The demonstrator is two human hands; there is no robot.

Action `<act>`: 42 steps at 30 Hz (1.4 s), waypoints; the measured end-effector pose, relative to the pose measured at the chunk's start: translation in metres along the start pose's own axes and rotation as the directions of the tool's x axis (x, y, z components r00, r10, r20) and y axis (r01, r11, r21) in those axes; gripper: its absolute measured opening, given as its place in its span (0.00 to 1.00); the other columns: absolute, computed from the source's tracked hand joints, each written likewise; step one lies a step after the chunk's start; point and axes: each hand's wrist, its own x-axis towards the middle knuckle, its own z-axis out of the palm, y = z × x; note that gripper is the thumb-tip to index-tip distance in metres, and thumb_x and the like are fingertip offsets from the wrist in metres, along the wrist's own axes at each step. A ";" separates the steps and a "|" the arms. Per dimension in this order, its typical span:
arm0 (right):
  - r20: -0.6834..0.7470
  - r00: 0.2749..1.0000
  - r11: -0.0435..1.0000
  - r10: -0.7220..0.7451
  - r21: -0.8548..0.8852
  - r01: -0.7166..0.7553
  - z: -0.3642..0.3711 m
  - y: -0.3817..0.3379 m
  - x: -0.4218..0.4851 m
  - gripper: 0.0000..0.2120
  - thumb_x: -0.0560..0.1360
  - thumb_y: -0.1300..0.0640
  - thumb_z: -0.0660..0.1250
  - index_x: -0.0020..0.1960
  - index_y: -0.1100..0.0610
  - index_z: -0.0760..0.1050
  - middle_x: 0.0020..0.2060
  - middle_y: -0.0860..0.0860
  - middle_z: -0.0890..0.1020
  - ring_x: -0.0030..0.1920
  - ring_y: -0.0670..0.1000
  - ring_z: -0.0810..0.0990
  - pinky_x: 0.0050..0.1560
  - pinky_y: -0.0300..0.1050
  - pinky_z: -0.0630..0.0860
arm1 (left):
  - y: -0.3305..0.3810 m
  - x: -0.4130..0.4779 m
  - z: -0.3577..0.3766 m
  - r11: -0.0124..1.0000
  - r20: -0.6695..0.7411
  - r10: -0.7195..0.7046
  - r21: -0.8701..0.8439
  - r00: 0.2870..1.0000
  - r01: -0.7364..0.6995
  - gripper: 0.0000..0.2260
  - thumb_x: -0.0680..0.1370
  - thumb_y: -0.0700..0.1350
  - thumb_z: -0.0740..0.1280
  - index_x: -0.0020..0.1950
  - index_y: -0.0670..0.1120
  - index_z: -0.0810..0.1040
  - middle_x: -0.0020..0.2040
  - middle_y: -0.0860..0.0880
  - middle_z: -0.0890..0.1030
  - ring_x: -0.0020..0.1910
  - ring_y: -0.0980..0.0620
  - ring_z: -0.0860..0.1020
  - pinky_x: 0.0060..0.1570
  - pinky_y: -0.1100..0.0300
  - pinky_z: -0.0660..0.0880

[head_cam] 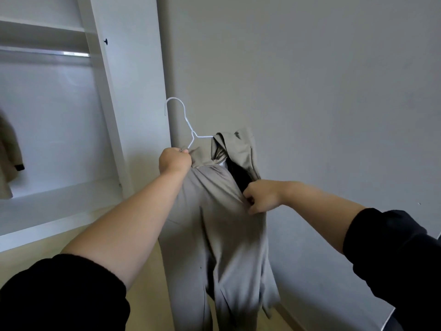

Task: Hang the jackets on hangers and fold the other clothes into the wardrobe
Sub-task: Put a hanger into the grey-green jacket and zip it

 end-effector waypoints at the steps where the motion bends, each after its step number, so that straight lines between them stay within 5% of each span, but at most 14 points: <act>1: -0.129 0.992 0.999 0.007 -0.031 -0.011 0.001 -0.001 0.001 0.13 0.72 0.56 0.67 0.32 0.55 0.66 0.30 0.50 0.73 0.36 0.54 0.73 0.36 0.43 0.67 | -0.001 0.001 -0.001 0.999 0.005 0.014 0.030 1.000 -0.014 0.09 0.80 0.43 0.62 0.46 0.44 0.81 0.43 0.45 0.79 0.49 0.41 0.76 0.44 0.61 0.66; 3: -0.347 0.937 0.999 0.044 0.033 -0.035 0.000 -0.001 0.000 0.17 0.72 0.57 0.66 0.29 0.56 0.63 0.27 0.50 0.70 0.34 0.54 0.70 0.35 0.43 0.64 | -0.002 0.003 -0.005 0.993 -0.005 0.068 0.101 0.998 -0.068 0.12 0.80 0.43 0.61 0.36 0.46 0.73 0.37 0.45 0.75 0.42 0.42 0.73 0.41 0.60 0.64; 7: -0.087 0.996 0.905 0.016 0.426 0.022 -0.009 -0.011 -0.010 0.17 0.76 0.50 0.67 0.30 0.53 0.74 0.27 0.46 0.75 0.30 0.44 0.73 0.34 0.38 0.69 | -0.001 0.004 -0.012 0.946 -0.015 0.266 0.196 0.964 -0.258 0.17 0.80 0.43 0.60 0.31 0.45 0.65 0.31 0.47 0.70 0.37 0.43 0.69 0.35 0.57 0.60; 9: -0.217 0.970 0.827 0.105 0.562 0.036 -0.012 -0.013 -0.004 0.13 0.77 0.50 0.66 0.36 0.55 0.78 0.35 0.51 0.82 0.39 0.49 0.80 0.43 0.41 0.73 | 0.000 0.002 -0.011 0.916 0.015 0.352 0.199 0.936 -0.348 0.15 0.80 0.42 0.61 0.32 0.44 0.67 0.32 0.46 0.71 0.37 0.42 0.69 0.34 0.56 0.60; 11: -0.578 0.717 0.824 0.388 0.567 0.010 -0.017 -0.002 0.005 0.09 0.77 0.54 0.65 0.41 0.57 0.75 0.43 0.57 0.82 0.47 0.56 0.80 0.46 0.44 0.72 | 0.000 0.002 -0.011 0.897 0.042 0.404 0.178 0.914 -0.405 0.12 0.79 0.42 0.61 0.37 0.41 0.72 0.35 0.43 0.75 0.39 0.41 0.72 0.36 0.56 0.63; 13: -0.676 0.455 0.772 0.580 0.634 -0.044 -0.021 0.010 0.008 0.10 0.75 0.52 0.67 0.51 0.57 0.74 0.53 0.55 0.77 0.55 0.55 0.76 0.52 0.44 0.71 | -0.001 0.002 -0.011 0.889 0.054 0.423 0.165 0.904 -0.426 0.11 0.79 0.42 0.61 0.37 0.42 0.73 0.35 0.43 0.75 0.39 0.42 0.72 0.36 0.56 0.64; 15: -0.467 0.572 0.610 0.674 0.789 -0.073 -0.021 0.022 0.013 0.24 0.73 0.47 0.71 0.63 0.58 0.68 0.59 0.52 0.73 0.59 0.52 0.74 0.54 0.42 0.69 | -0.001 0.000 -0.012 0.886 0.062 0.434 0.153 0.899 -0.438 0.11 0.79 0.41 0.61 0.35 0.44 0.72 0.34 0.45 0.74 0.38 0.43 0.72 0.36 0.56 0.64; 17: -0.305 0.709 0.531 0.636 0.840 -0.115 -0.019 0.025 0.016 0.24 0.73 0.48 0.71 0.62 0.59 0.70 0.53 0.52 0.77 0.52 0.51 0.77 0.46 0.37 0.71 | 0.000 0.000 -0.012 0.876 0.081 0.454 0.142 0.887 -0.461 0.10 0.79 0.41 0.61 0.38 0.42 0.75 0.36 0.43 0.77 0.40 0.42 0.73 0.37 0.55 0.67; 19: -0.292 0.776 0.599 0.560 0.789 -0.136 -0.020 0.024 0.016 0.09 0.75 0.54 0.68 0.46 0.60 0.73 0.37 0.54 0.78 0.32 0.47 0.78 0.28 0.33 0.69 | 0.001 0.001 -0.011 0.852 0.110 0.491 0.143 0.864 -0.503 0.10 0.78 0.42 0.62 0.40 0.40 0.76 0.38 0.41 0.78 0.41 0.40 0.75 0.39 0.52 0.70; 22: -0.427 0.753 0.696 0.501 0.716 -0.057 -0.034 0.018 0.016 0.15 0.77 0.61 0.63 0.32 0.58 0.67 0.24 0.53 0.74 0.17 0.43 0.70 0.22 0.33 0.67 | -0.001 0.000 -0.012 0.813 0.165 0.526 0.188 0.834 -0.551 0.10 0.79 0.42 0.62 0.38 0.41 0.74 0.34 0.43 0.74 0.40 0.40 0.73 0.37 0.53 0.67; 27: -0.613 0.514 0.517 0.600 0.787 0.337 -0.076 -0.007 0.013 0.17 0.76 0.64 0.63 0.31 0.54 0.66 0.29 0.45 0.77 0.30 0.42 0.73 0.36 0.38 0.71 | -0.012 0.000 -0.005 0.763 0.289 0.518 0.268 0.805 -0.588 0.06 0.77 0.43 0.64 0.43 0.42 0.76 0.39 0.42 0.79 0.43 0.40 0.76 0.43 0.52 0.73; 32: -0.294 0.901 0.551 0.320 0.831 0.076 -0.082 -0.007 0.001 0.15 0.80 0.50 0.61 0.45 0.61 0.77 0.35 0.53 0.80 0.35 0.51 0.79 0.41 0.45 0.79 | -0.018 0.003 -0.005 0.839 0.172 0.489 0.176 0.855 -0.515 0.07 0.78 0.41 0.63 0.42 0.41 0.78 0.39 0.41 0.79 0.42 0.40 0.76 0.44 0.51 0.74; 37: -0.454 0.783 0.833 0.424 0.535 -0.141 -0.067 0.030 0.003 0.13 0.79 0.53 0.62 0.52 0.62 0.80 0.49 0.55 0.82 0.51 0.55 0.78 0.49 0.44 0.71 | -0.020 0.008 -0.010 0.861 0.151 0.475 0.122 0.867 -0.494 0.08 0.77 0.39 0.63 0.42 0.38 0.78 0.39 0.39 0.79 0.42 0.40 0.76 0.40 0.53 0.71; 42: -0.498 0.761 0.846 0.416 0.520 -0.122 -0.052 0.048 -0.002 0.06 0.75 0.61 0.66 0.46 0.59 0.82 0.45 0.55 0.83 0.47 0.54 0.79 0.46 0.42 0.72 | -0.011 0.013 -0.013 0.852 0.156 0.501 0.084 0.851 -0.516 0.08 0.78 0.39 0.63 0.41 0.37 0.77 0.37 0.38 0.76 0.38 0.44 0.72 0.37 0.58 0.64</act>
